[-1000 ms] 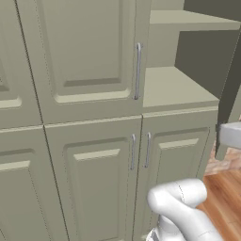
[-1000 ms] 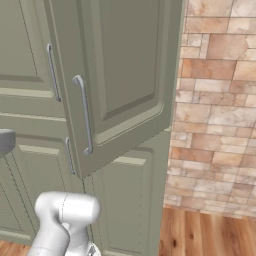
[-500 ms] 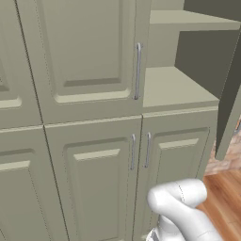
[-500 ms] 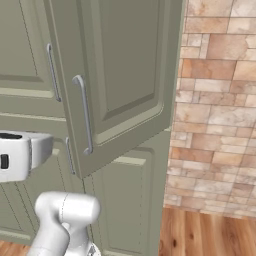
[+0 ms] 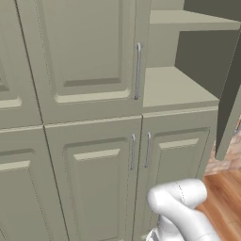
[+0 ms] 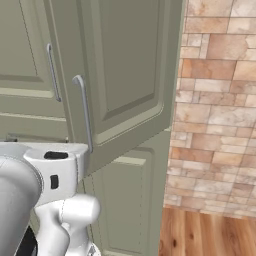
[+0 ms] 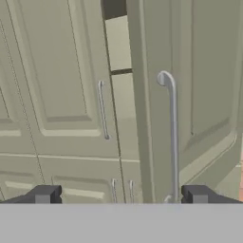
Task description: Close all open cabinet doors.
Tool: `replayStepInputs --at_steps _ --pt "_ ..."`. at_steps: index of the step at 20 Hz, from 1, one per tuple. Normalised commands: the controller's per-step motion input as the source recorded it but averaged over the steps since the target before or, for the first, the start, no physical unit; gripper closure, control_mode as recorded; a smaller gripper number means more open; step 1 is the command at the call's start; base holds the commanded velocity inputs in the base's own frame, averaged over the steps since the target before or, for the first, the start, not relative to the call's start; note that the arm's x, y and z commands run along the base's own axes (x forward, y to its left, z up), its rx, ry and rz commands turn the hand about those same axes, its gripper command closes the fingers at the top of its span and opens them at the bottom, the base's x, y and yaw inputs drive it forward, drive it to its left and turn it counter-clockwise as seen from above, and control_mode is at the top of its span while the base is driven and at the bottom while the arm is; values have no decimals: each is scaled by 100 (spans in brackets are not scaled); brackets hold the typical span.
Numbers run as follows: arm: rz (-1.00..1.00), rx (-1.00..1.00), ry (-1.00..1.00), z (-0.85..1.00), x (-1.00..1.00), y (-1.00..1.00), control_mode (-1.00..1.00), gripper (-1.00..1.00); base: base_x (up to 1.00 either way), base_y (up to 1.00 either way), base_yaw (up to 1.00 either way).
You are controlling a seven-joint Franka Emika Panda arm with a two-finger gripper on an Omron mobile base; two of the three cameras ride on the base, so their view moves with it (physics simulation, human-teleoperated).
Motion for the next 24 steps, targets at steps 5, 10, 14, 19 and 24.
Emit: replayStepInputs --at_steps 5,10,14,19,24 --pt "8 0 -20 -12 4 -43 -100 -100 0 0 0" --pt "17 1 -11 -27 25 -32 -100 -100 0 0 0" --pt "21 0 -5 -49 42 -12 -100 -100 0 0 0" --pt "20 0 -8 -46 40 -13 -100 -100 0 0 0" --pt "15 0 -9 -47 34 -12 -100 -100 0 0 0"
